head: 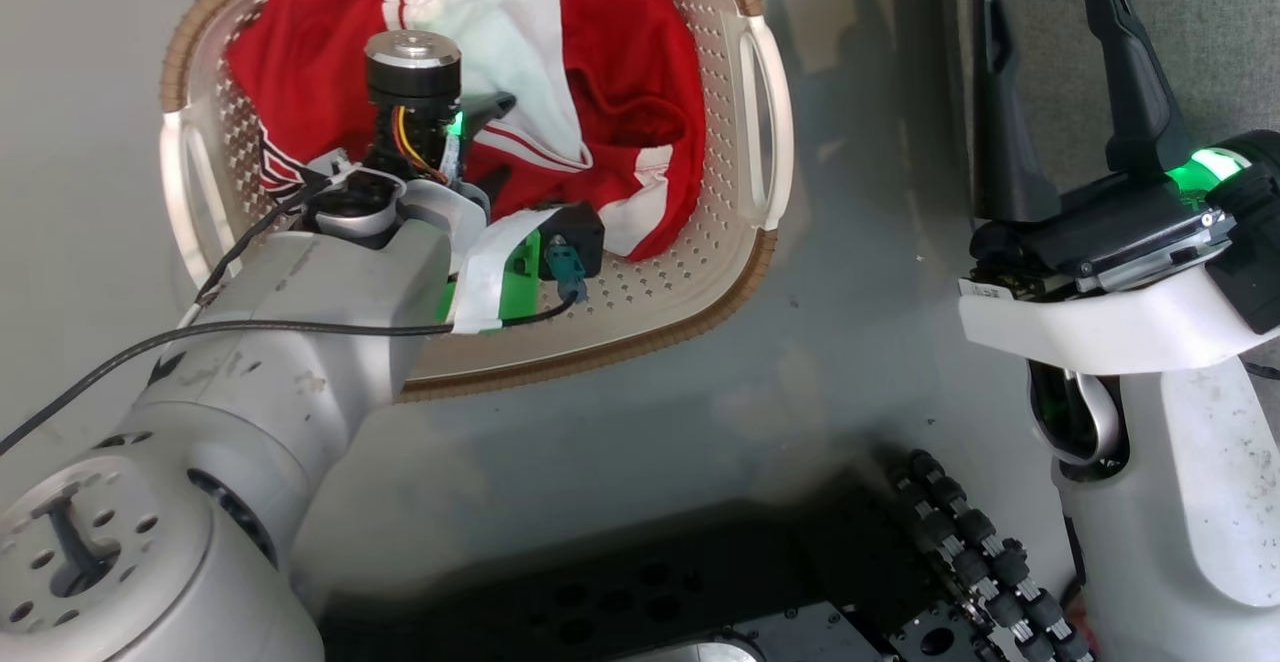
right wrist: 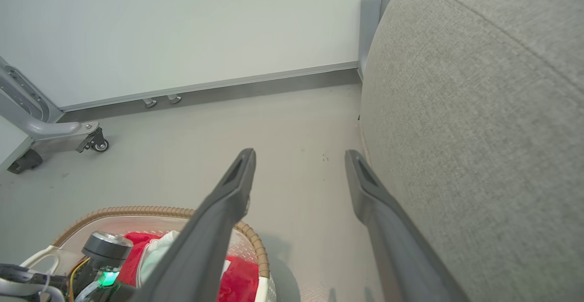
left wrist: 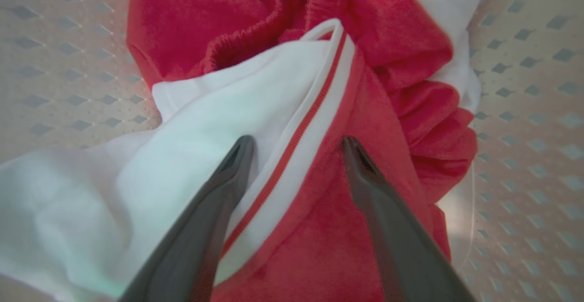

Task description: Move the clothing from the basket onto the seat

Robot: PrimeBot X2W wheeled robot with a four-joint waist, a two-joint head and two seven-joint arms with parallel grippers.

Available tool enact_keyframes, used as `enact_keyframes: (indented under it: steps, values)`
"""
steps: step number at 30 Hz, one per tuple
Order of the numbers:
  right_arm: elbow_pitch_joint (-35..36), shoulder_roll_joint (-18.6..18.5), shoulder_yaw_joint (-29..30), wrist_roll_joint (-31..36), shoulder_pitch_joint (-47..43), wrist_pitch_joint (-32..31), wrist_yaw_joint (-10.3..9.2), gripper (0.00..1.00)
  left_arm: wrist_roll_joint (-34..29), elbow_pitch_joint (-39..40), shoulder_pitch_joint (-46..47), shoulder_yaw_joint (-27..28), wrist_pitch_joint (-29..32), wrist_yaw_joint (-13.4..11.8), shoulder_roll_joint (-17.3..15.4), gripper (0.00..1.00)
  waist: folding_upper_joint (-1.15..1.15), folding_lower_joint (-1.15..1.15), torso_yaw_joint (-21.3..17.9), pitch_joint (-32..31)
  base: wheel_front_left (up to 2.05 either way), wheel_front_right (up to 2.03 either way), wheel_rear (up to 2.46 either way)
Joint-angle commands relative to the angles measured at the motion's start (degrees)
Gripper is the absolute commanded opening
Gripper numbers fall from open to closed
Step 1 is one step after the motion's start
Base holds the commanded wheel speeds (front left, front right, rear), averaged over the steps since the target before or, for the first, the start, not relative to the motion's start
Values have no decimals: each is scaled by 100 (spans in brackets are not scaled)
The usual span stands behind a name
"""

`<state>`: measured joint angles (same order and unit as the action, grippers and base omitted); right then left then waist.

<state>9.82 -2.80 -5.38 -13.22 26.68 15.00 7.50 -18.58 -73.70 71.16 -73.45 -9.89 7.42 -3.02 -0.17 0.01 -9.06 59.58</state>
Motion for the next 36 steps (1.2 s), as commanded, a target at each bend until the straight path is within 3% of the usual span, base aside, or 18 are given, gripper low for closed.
enact_keyframes:
  steps: [1,10,12,13,20,27,36]
  values:
    - [6,-16,-23,-65,67,28,-2,100,64,-22,63,6,156,4,-126,100,17,-1,-79,90,0,0,0]
    - [-5,-17,-73,-21,42,28,-2,100,105,-23,148,6,737,4,-320,100,17,-1,-74,244,0,0,0]
    - [3,-16,-94,-32,65,28,-2,100,95,-22,192,5,752,4,-326,13,17,-1,-63,264,0,0,0]
    - [2,-16,-120,-28,74,28,-2,100,90,-23,180,4,795,4,-350,0,17,-1,-53,268,0,0,0]
    - [-61,-17,-216,55,104,28,-2,100,244,-21,209,6,751,3,-321,0,17,-1,29,177,0,0,0]
    - [-142,-18,-174,125,129,28,-2,100,565,-8,111,44,281,-4,-210,0,17,-1,150,-257,0,0,0]
    - [-366,-19,-231,179,-107,28,-2,100,951,232,-615,213,-439,-475,-110,0,17,-1,266,-1305,0,0,0]
